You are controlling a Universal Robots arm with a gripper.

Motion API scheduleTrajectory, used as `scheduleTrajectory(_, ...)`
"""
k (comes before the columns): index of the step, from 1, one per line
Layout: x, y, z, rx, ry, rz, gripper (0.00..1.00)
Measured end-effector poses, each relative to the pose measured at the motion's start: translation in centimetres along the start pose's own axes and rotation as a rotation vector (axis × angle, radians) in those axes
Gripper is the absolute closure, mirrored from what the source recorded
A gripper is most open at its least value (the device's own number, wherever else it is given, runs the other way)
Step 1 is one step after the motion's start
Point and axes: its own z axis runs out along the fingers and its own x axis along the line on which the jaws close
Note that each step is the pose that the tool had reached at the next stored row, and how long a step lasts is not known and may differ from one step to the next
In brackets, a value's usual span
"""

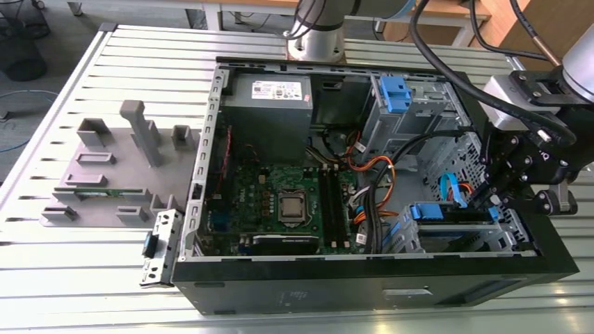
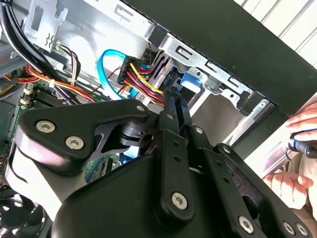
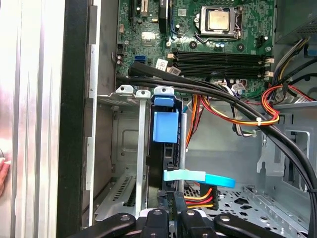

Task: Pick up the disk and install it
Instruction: 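Insert the second disk wire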

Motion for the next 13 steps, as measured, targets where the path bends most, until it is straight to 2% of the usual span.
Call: scheduleTrajectory(13,-0.01,0.14,0.04,0.0,0.0,0.0,0.84)
